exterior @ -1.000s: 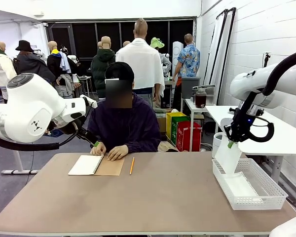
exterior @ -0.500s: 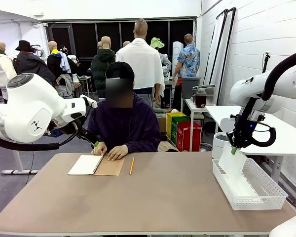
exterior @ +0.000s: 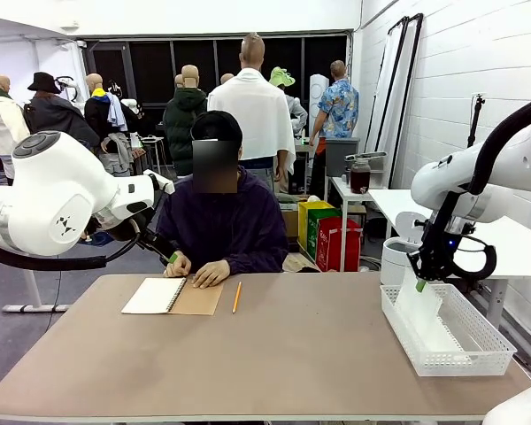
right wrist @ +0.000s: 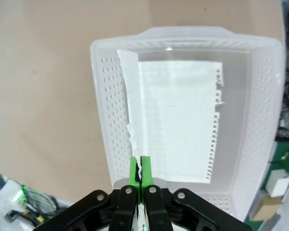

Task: Sort the paper based on its condition.
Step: If a person hands you a paper, place it in the Organizing basket , and if it's crumpled, put it in the Trash can.

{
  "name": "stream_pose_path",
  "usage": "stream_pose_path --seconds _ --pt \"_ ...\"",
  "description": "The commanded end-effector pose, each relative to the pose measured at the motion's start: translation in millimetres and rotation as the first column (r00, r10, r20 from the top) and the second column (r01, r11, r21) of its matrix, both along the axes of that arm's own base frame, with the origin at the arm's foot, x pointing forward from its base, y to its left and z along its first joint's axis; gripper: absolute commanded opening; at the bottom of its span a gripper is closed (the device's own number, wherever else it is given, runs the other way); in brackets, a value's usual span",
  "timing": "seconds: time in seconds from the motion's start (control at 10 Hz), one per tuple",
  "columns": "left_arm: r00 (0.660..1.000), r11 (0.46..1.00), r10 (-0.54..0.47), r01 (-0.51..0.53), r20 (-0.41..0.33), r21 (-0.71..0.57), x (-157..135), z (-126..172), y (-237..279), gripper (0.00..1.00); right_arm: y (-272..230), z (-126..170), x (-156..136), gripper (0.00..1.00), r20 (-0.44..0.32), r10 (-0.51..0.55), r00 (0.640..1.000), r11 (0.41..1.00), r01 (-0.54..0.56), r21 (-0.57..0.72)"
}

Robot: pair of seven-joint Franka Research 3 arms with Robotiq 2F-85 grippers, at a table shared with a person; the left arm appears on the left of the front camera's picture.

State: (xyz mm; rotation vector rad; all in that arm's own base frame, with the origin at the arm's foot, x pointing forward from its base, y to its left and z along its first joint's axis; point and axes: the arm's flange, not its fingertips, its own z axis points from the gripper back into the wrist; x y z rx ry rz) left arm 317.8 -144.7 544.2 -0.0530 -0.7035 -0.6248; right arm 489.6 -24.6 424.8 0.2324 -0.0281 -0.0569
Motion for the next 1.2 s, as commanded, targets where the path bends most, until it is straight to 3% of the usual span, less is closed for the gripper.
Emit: stream_pose_path --seconds 0.0,0.4,0.9,1.0,1.1 --pt "1.000 1.000 -0.009 0.009 -0.003 0.000 0 -1 1 1.00 3 -18 -5 0.00 -0.021 -0.011 1.000 1.000 0.012 0.014" --pt "1.000 1.000 -0.009 0.009 -0.003 0.000 0 -1 1 1.00 -1 -33 -12 0.00 -0.084 -0.047 0.995 0.995 0.039 -0.092" --pt "1.000 1.000 -0.009 0.009 -0.003 0.000 0 -1 1 1.00 3 -45 -10 0.00 -0.107 -0.178 0.978 0.954 0.145 -0.264" --pt "1.000 1.000 -0.009 0.009 -0.003 0.000 0 -1 1 1.00 6 -51 -9 0.11 -0.131 -0.194 0.972 0.950 0.153 -0.272" --pt "1.000 1.000 -0.009 0.009 -0.003 0.000 0 -1 1 1.00 9 -55 -8 0.30 -0.155 -0.193 0.969 0.951 0.146 -0.272"
